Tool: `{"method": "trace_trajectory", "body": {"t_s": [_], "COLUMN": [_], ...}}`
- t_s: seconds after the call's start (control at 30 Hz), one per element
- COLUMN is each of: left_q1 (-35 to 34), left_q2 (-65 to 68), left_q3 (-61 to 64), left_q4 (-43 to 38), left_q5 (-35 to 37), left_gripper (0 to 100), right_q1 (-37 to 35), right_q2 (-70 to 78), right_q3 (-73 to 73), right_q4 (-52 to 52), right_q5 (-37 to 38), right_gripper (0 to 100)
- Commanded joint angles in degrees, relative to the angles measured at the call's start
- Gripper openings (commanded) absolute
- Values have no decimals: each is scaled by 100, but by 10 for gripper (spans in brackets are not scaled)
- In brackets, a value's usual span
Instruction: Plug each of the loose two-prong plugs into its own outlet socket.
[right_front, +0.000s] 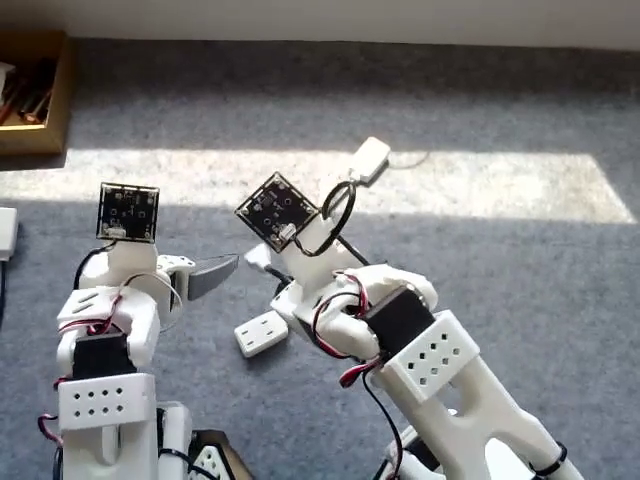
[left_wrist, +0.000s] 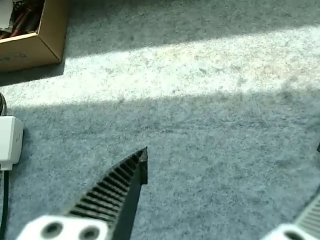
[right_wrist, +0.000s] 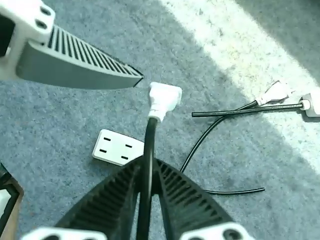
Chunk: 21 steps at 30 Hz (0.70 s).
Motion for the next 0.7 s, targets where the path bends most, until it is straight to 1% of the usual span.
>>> {"method": "trace_trajectory", "body": {"t_s": [0.0, 0.07, 0.13, 0.3, 0.37, 0.43, 0.5, 0.57, 0.67], "left_q1": [-92, -119, -251, -312, -321, -435, -505, -479, -338], "left_q2": [-31, -31, -31, -31, -31, -31, -31, -31, -22], "left_q3": [-22, -22, -22, -22, -22, -22, -22, -22, -13], "left_q4": [-105, -105, -114, -123, -114, -132, -141, -141, -105], "left_q5": [-26, -35, -35, -35, -35, -44, -44, -35, -35], "left_gripper": [486, 486, 486, 486, 486, 486, 486, 485, 485], "right_q1": [75, 242, 558, 1429, 1833, 2273, 2563, 2519, 1824], "right_q2": [-48, -31, -84, -40, -40, -84, -101, -101, -101], "right_q3": [4, 40, 374, 1771, 2237, 2431, 2440, 2387, 2246], "right_q4": [48, 330, 418, -321, -418, -418, -391, -382, -365], "right_q5": [70, 308, 519, 1037, 1257, 1495, 1565, 1547, 958], "right_gripper": [5, 5, 5, 5, 5, 5, 5, 6, 17]}}
